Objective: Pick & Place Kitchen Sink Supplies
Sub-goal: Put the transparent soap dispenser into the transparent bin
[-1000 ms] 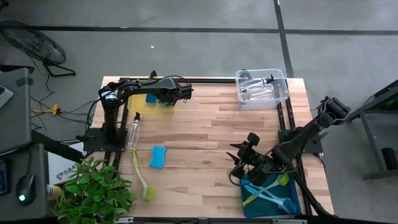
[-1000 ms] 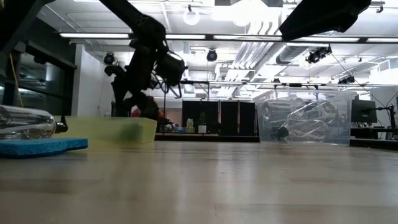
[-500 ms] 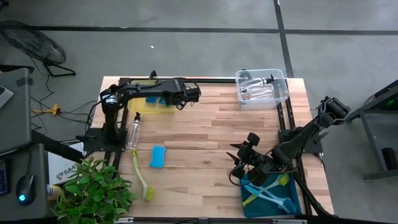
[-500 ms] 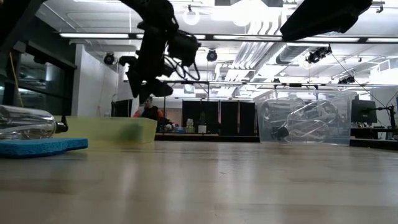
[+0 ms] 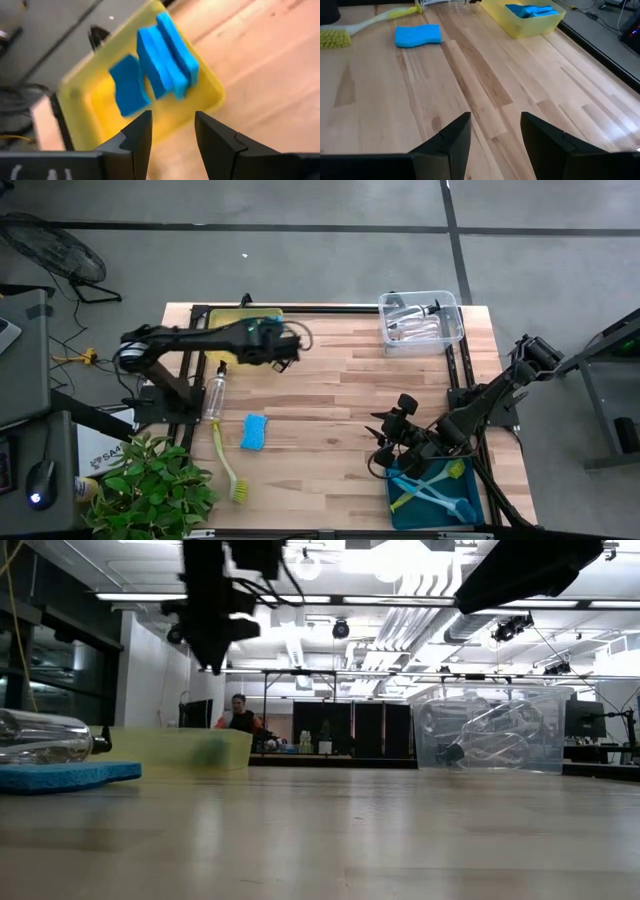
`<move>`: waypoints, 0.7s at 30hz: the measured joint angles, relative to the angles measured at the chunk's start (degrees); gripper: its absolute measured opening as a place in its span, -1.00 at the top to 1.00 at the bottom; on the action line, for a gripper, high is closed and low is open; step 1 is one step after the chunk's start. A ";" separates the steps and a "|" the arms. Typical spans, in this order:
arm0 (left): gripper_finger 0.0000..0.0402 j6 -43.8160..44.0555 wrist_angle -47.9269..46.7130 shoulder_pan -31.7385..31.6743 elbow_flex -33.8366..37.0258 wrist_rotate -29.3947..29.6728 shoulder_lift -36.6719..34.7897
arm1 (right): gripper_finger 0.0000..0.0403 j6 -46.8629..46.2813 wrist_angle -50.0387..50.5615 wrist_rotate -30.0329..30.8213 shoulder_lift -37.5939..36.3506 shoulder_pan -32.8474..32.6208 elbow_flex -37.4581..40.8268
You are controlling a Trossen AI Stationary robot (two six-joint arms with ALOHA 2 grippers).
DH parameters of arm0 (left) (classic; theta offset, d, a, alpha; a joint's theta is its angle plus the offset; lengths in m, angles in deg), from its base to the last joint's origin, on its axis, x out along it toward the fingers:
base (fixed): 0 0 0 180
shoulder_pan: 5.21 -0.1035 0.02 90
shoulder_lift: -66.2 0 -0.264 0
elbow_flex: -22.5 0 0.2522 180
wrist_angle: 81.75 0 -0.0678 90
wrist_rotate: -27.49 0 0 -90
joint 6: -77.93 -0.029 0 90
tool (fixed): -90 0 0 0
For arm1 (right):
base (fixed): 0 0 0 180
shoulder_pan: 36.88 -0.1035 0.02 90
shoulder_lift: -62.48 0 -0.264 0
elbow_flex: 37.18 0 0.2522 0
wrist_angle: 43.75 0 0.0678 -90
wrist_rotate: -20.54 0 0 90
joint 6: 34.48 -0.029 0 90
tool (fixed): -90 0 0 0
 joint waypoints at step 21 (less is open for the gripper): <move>-0.40 22.44 2.61 1.84 21.01 -14.68 -15.41 | 0.18 -0.04 0.01 0.73 0.00 0.00 0.00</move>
